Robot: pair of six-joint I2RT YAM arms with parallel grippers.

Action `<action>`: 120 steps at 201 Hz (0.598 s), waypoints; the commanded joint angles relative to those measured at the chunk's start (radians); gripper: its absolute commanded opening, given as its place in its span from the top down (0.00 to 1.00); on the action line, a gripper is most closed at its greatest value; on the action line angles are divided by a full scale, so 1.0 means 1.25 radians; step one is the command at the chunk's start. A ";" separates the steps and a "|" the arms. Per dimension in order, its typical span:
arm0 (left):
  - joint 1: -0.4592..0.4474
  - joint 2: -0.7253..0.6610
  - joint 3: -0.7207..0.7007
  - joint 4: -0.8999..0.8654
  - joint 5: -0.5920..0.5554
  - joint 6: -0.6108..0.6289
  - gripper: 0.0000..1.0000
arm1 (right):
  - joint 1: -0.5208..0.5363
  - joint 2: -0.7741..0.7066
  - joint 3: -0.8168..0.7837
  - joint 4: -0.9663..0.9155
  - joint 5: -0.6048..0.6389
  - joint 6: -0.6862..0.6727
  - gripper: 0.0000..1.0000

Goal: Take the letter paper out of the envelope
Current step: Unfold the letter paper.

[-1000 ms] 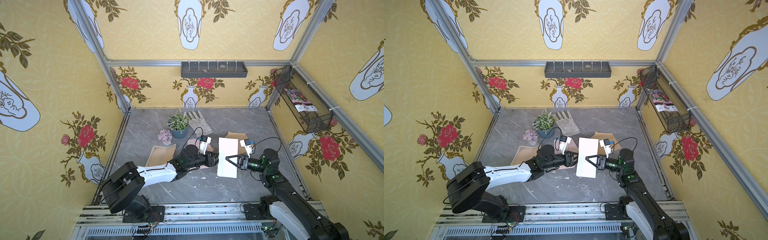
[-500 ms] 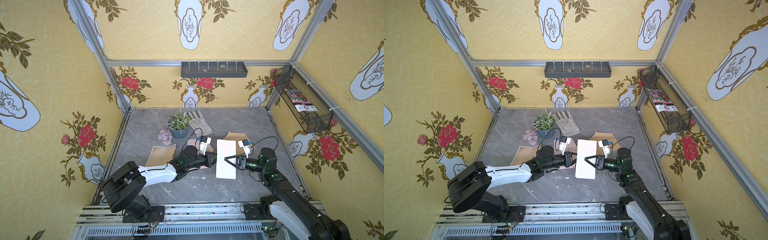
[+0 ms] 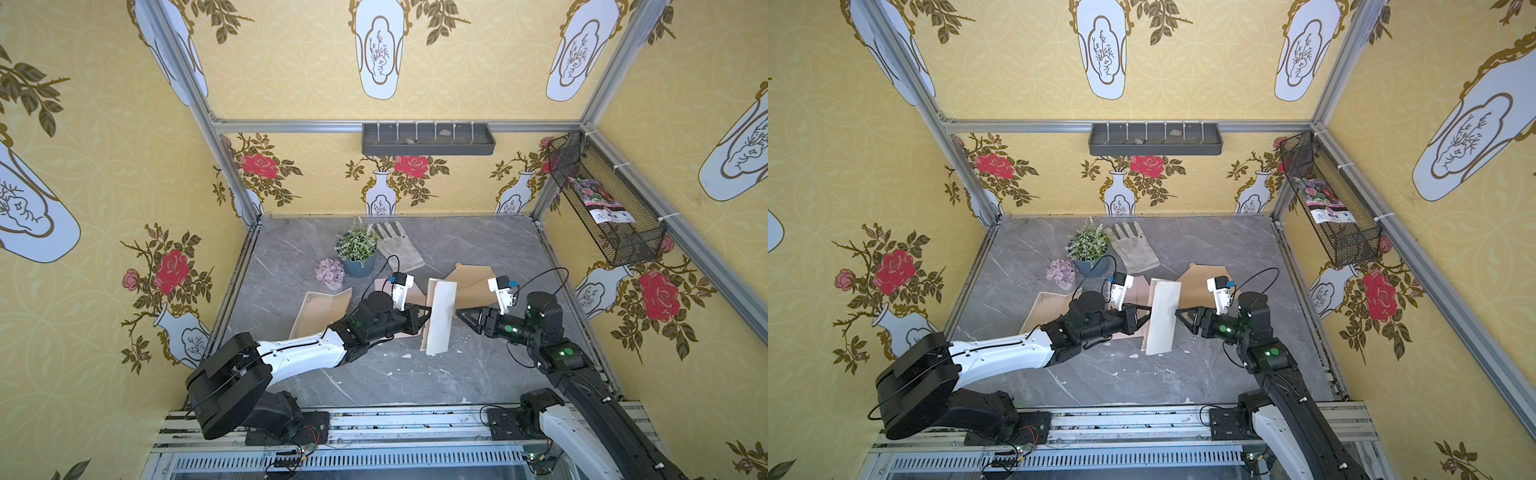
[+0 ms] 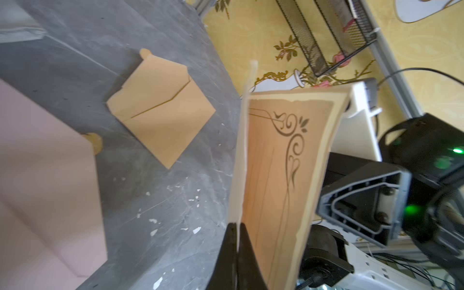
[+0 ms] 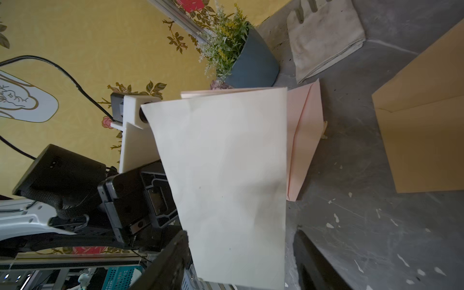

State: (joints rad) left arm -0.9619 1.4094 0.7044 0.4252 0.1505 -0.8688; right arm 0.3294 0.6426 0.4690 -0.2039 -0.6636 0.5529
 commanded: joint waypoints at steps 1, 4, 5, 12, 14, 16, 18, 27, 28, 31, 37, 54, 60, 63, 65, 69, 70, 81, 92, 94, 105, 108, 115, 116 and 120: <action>-0.020 0.013 0.070 -0.286 -0.163 0.059 1.00 | 0.033 -0.029 0.016 -0.111 0.176 -0.009 0.44; -0.023 0.020 0.079 -0.306 -0.177 0.059 1.00 | 0.046 -0.028 0.017 -0.116 0.191 -0.006 0.46; -0.025 0.023 0.083 -0.311 -0.181 0.059 1.00 | 0.051 -0.027 0.019 -0.117 0.196 -0.006 0.46; -0.032 0.040 0.106 -0.337 -0.198 0.058 1.00 | 0.087 -0.012 0.025 -0.136 0.239 -0.001 0.48; -0.035 0.046 0.110 -0.341 -0.201 0.058 1.00 | 0.101 -0.007 0.027 -0.140 0.253 0.002 0.48; -0.037 0.051 0.115 -0.344 -0.204 0.058 1.00 | 0.115 0.000 0.029 -0.146 0.266 0.003 0.48; -0.041 0.057 0.121 -0.348 -0.206 0.058 1.00 | 0.130 0.006 0.032 -0.151 0.283 0.007 0.48; -0.053 0.080 0.143 -0.365 -0.226 0.056 1.00 | 0.210 0.043 0.044 -0.174 0.370 0.022 0.46; -0.055 0.082 0.146 -0.366 -0.228 0.056 1.00 | 0.220 0.045 0.046 -0.175 0.380 0.026 0.46; -0.058 0.091 0.155 -0.374 -0.233 0.056 1.00 | 0.249 0.059 0.050 -0.180 0.414 0.035 0.44; -0.065 0.107 0.176 -0.392 -0.245 0.056 1.00 | 0.318 0.085 0.059 -0.191 0.480 0.051 0.41; -0.085 0.150 0.233 -0.451 -0.277 0.058 1.00 | 0.492 0.157 0.092 -0.215 0.673 0.107 0.32; -0.091 0.162 0.250 -0.469 -0.289 0.059 1.00 | 0.538 0.184 0.106 -0.225 0.719 0.122 0.29; -0.094 0.168 0.257 -0.474 -0.293 0.060 1.00 | 0.556 0.196 0.114 -0.229 0.744 0.130 0.28; -0.096 0.171 0.260 -0.478 -0.294 0.060 1.00 | 0.564 0.204 0.118 -0.232 0.758 0.133 0.27; -0.100 0.175 0.267 -0.481 -0.293 0.062 1.00 | 0.581 0.219 0.126 -0.236 0.778 0.139 0.25; -0.100 0.177 0.268 -0.481 -0.293 0.062 1.00 | 0.583 0.222 0.128 -0.237 0.781 0.140 0.25; -0.104 0.179 0.270 -0.475 -0.290 0.061 1.00 | 0.593 0.257 0.142 -0.248 0.805 0.144 0.20; -0.105 0.173 0.261 -0.465 -0.286 0.058 1.00 | 0.589 0.272 0.143 -0.248 0.818 0.149 0.18; -0.105 0.171 0.260 -0.462 -0.285 0.058 1.00 | 0.588 0.273 0.141 -0.246 0.818 0.149 0.18; -0.106 0.157 0.243 -0.443 -0.281 0.054 1.00 | 0.575 0.266 0.123 -0.211 0.795 0.140 0.20; -0.106 0.152 0.237 -0.437 -0.281 0.053 1.00 | 0.569 0.261 0.116 -0.197 0.785 0.137 0.20; -0.107 0.140 0.223 -0.421 -0.278 0.050 1.00 | 0.548 0.248 0.096 -0.165 0.753 0.128 0.23; -0.107 0.138 0.221 -0.418 -0.278 0.050 1.00 | 0.547 0.246 0.094 -0.160 0.748 0.127 0.24; -0.107 0.131 0.213 -0.408 -0.274 0.048 1.00 | 0.532 0.237 0.083 -0.148 0.727 0.122 0.26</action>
State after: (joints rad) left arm -1.0939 1.6043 1.0119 -0.1192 -0.1837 -0.8085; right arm 1.0454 0.9703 0.6205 -0.4664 0.2455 0.7097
